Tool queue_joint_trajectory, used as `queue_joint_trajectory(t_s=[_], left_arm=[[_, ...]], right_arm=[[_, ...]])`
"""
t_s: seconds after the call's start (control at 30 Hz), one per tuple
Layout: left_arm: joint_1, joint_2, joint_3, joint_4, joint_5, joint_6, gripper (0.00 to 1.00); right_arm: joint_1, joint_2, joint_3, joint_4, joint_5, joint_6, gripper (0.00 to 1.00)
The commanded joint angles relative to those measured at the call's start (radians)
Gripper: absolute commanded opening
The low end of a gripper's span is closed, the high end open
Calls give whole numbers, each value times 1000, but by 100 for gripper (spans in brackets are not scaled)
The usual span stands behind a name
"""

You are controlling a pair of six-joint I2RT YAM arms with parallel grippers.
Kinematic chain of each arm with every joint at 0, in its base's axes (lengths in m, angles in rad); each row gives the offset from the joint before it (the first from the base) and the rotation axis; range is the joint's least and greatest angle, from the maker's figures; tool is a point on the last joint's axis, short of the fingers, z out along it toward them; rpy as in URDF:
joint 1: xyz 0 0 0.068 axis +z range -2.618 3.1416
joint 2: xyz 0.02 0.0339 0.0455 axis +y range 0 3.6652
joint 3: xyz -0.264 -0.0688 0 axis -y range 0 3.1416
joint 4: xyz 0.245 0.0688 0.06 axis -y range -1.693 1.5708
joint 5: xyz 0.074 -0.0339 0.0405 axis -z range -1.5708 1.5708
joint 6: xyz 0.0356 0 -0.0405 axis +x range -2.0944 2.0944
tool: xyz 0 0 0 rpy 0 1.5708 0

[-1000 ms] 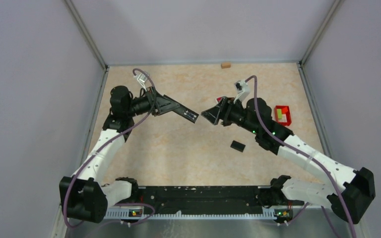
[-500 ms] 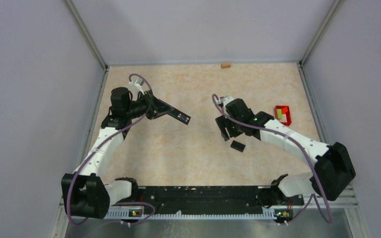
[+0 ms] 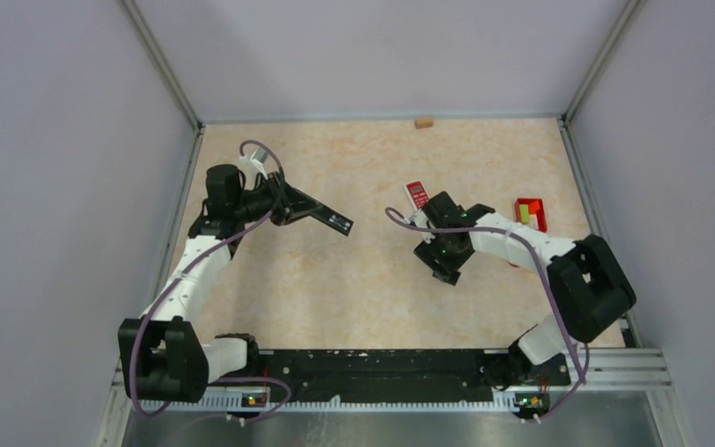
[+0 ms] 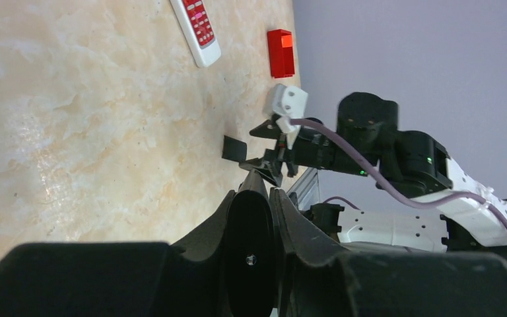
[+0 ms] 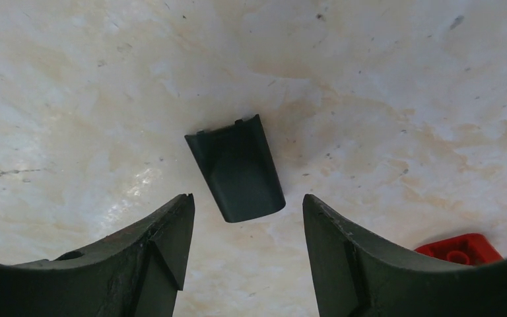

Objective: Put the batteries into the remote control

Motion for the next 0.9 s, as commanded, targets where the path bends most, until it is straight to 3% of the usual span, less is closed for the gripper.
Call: queue_joint_trajectory(t_s=[0.0, 0.33, 0.6, 0.87], left_arm=[[13, 6, -6, 26, 44, 6, 0], [23, -5, -1, 4, 45, 25, 0], [23, -8, -1, 2, 52, 23, 0], [12, -15, -31, 30, 29, 14, 0]], right_arm=[[-19, 96, 26, -31, -6, -59, 62], [-20, 143, 25, -35, -23, -67, 60], [-20, 142, 34, -52, -95, -85, 36], [-9, 19, 82, -12, -193, -55, 29]])
